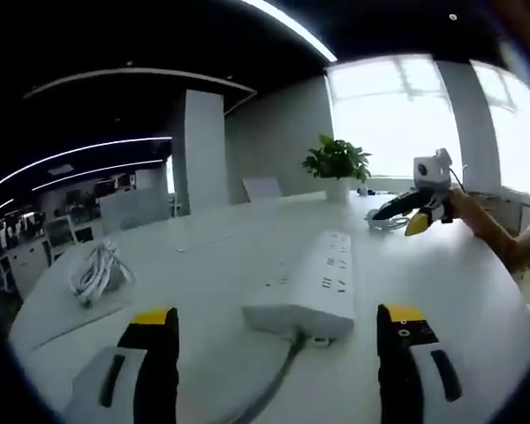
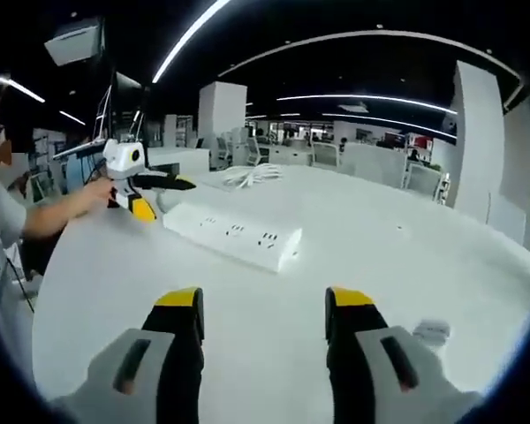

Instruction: Straighten the power strip on the desk, plug the charger into it

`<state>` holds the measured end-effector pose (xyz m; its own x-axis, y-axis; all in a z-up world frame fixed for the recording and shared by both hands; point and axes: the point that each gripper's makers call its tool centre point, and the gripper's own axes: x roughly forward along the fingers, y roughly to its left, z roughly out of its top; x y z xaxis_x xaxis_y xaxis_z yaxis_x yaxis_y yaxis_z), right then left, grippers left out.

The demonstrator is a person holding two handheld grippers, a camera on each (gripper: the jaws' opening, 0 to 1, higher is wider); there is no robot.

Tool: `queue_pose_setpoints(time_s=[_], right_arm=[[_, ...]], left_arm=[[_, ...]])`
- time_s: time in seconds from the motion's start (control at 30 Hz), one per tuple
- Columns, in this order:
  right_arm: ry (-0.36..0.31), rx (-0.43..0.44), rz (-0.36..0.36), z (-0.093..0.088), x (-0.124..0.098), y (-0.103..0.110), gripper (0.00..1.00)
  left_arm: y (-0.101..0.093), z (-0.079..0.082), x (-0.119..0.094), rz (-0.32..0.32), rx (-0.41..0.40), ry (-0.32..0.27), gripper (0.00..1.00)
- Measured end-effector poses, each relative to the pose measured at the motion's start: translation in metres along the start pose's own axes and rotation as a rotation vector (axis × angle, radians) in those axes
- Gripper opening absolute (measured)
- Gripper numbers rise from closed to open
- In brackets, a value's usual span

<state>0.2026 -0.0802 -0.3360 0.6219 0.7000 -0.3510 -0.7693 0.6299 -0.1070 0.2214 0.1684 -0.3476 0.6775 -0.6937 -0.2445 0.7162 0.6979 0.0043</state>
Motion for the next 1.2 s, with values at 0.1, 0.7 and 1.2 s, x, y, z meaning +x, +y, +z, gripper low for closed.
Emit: queue_pose_setpoints(time_s=[0.1,0.7,1.2], right_arm=[[-0.002,0.002,0.009,0.0,0.002,0.001,0.55],[-0.087,0.055,-0.022,0.013,0.004,-0.003,0.54],[-0.109,0.058,-0.058,0.013,0.01,-0.005,0.54]], left_arm=[[0.0,-0.001,0.001,0.0,0.001,0.004,0.94],[-0.002,-0.009,0.005,-0.01,0.003,0.02,0.94],[-0.007,-0.007,0.006,-0.027,0.016,0.014,0.94]])
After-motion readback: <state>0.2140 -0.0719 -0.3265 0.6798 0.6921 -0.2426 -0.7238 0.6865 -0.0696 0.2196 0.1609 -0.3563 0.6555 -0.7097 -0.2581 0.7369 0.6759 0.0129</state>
